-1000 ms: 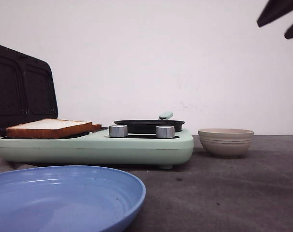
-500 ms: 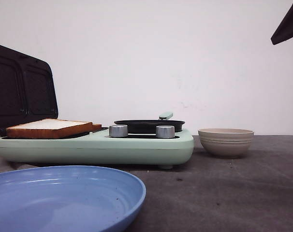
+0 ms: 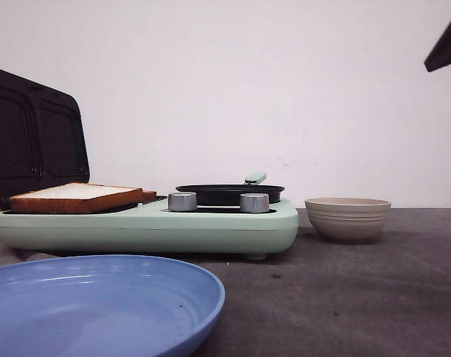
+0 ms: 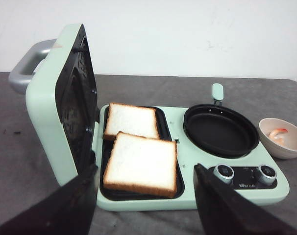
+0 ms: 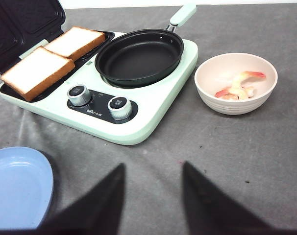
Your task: Make breakfast with bread and shrimp
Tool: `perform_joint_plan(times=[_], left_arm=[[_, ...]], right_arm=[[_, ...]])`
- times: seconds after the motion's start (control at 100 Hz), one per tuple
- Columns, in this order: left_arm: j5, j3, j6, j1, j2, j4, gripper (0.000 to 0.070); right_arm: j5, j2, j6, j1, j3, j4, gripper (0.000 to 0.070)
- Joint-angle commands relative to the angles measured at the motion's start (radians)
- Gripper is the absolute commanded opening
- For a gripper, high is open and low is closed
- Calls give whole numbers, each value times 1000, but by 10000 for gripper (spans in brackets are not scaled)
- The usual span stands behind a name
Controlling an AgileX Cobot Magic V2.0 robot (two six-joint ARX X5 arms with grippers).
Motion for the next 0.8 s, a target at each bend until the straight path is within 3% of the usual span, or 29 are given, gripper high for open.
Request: perform_joint_plan(times=[0.0,0.22,0.62,0.79], left_arm=[[-3,5,-3,0,-4,-3,313],[-20,5,-14,0,-29,-27,313],[-236,5,-98,1,-34,29,314],[-262,15,-166,7,0,61,314]], right_arm=[[5,2,-23,7,2,10,16],[6,2,-27,7,2,-27,7],[23,2,-35,7,-11,-40,7],[24,2,-35,7,-11,-44,7]])
